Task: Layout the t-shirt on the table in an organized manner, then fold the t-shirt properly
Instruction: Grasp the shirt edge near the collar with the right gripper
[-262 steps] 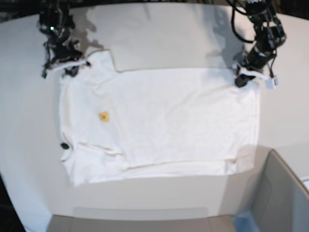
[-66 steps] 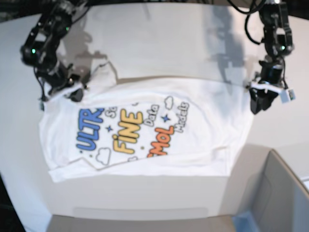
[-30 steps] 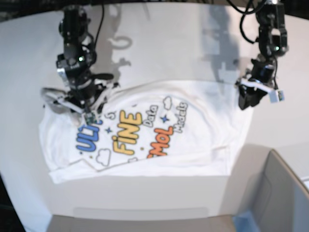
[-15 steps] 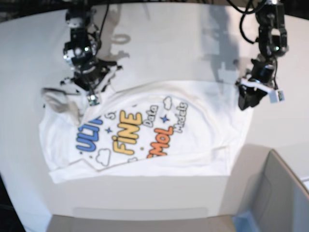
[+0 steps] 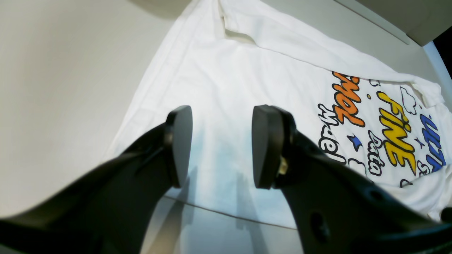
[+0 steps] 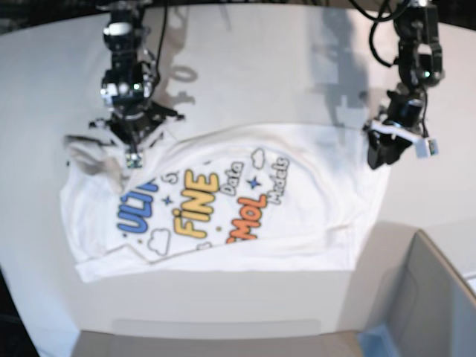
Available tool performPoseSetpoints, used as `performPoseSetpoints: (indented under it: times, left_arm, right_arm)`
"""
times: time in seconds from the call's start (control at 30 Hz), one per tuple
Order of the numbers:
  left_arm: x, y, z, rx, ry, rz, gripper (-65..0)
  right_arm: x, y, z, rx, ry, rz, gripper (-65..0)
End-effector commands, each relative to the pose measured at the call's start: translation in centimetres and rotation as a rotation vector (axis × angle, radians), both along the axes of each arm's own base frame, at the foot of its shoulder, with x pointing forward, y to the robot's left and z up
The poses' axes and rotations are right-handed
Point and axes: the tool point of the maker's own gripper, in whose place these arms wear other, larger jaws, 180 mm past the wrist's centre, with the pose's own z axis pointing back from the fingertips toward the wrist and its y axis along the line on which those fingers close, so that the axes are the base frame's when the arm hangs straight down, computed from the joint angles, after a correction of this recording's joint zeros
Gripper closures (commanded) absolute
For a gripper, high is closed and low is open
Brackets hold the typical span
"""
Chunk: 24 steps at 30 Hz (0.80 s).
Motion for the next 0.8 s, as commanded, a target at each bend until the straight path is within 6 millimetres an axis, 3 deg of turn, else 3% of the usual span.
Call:
performPoseSetpoints:
  times: [0.0,0.13,0.27,0.43,0.77]
  left_arm:
    - [0.6,0.3,1.4,0.011,-0.048,-0.001,-26.6]
    - [0.6,0.4,1.4,0.012,-0.048,0.0,-26.6]
    - [0.6,0.4,1.4,0.011,-0.048,0.001,-26.6]
    - [1.7,0.4,2.3,0.011,-0.079,0.0,-26.6]
    - [1.8,0.4,2.5,0.011,-0.085,0.0,-26.6]
  right_arm:
    - [1.2,0.0,1.1,-0.003,-0.05,0.0,-19.8]
    - [1.6,0.1,1.5,-0.003,-0.062,0.004,-16.8]
    - [2.1,0.0,3.2,0.001,-0.113,0.0,0.0]
    - [2.5,0.1,4.6,0.003,-0.153,0.002,0.0]
    - [4.7,0.1,11.2,0.009,-0.342,-0.002,0.0]
